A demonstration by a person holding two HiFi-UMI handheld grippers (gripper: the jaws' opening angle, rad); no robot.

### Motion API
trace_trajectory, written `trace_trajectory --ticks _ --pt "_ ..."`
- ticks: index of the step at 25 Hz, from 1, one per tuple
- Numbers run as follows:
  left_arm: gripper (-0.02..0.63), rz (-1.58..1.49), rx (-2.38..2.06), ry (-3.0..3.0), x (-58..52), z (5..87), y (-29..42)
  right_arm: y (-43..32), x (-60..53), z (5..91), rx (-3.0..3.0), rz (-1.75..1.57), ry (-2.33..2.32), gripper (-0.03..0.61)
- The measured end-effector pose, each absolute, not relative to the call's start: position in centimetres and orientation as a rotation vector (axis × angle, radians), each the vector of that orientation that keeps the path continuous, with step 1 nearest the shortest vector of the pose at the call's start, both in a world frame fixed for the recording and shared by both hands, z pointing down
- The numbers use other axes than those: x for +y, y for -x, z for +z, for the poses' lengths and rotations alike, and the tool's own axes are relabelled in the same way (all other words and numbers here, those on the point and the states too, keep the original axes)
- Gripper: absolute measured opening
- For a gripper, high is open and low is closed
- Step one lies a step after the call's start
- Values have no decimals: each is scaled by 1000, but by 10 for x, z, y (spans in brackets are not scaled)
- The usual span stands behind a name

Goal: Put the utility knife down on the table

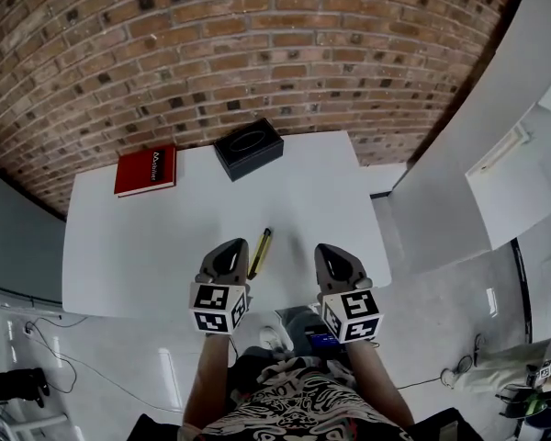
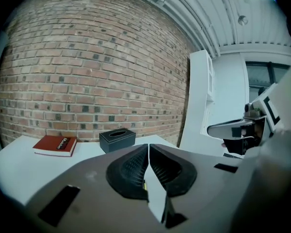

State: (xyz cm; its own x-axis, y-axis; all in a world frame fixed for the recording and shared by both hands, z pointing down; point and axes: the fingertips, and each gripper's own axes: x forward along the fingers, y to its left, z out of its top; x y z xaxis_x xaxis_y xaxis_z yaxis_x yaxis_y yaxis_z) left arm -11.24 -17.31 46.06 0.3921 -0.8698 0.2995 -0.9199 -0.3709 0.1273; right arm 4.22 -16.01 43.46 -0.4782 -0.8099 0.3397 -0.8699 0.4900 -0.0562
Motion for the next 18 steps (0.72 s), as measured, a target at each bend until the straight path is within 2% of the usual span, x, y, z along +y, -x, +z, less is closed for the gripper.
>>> trace_trajectory --ticks 18 --pt "20 258 -1551 -2396 -160 459 112 -40 -144 436 -2467 326 -1408 0"
